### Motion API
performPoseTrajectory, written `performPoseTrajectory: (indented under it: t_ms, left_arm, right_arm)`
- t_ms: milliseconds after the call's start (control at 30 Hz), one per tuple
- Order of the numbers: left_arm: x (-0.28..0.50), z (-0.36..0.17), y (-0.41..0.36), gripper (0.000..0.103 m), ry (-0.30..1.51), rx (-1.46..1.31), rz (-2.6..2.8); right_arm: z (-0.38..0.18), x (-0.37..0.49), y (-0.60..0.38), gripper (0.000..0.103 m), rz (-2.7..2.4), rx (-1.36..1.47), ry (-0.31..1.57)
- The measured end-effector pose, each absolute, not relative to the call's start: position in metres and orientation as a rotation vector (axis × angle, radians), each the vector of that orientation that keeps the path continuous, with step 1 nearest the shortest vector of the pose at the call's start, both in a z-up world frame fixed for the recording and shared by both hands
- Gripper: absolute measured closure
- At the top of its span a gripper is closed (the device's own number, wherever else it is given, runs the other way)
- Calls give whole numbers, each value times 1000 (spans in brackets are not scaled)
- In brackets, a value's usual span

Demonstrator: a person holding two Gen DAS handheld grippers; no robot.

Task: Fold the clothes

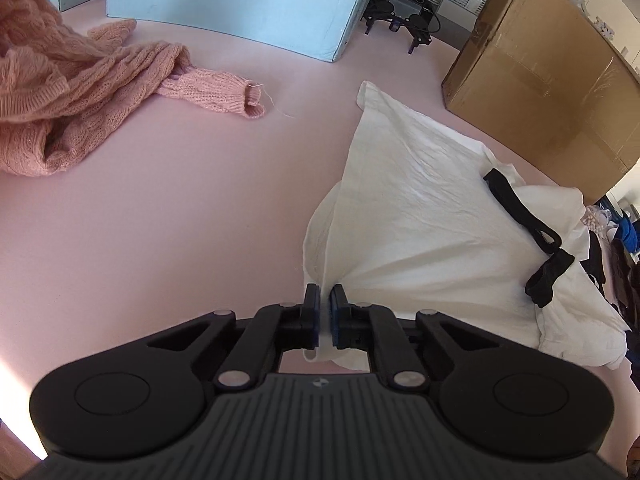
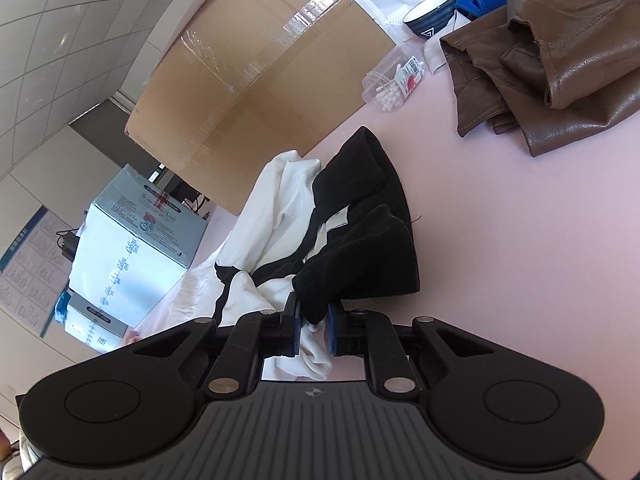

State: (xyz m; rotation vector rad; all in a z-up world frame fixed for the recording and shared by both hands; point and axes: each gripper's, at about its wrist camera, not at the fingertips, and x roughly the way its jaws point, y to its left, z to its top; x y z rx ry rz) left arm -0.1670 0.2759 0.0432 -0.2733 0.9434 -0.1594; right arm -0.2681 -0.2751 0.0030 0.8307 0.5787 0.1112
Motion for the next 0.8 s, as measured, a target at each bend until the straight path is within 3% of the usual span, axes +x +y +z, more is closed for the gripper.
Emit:
performPoseTrajectory:
  t_ms: [400,800]
  left_arm:
    - [-197,45,284,98,1023,-303,-208]
    - [-122,85,283,99,960,-437,-272]
  right_arm:
    - [24,-303,-273,92,202,757,630]
    - [38,-223,-305,92,223,989,667]
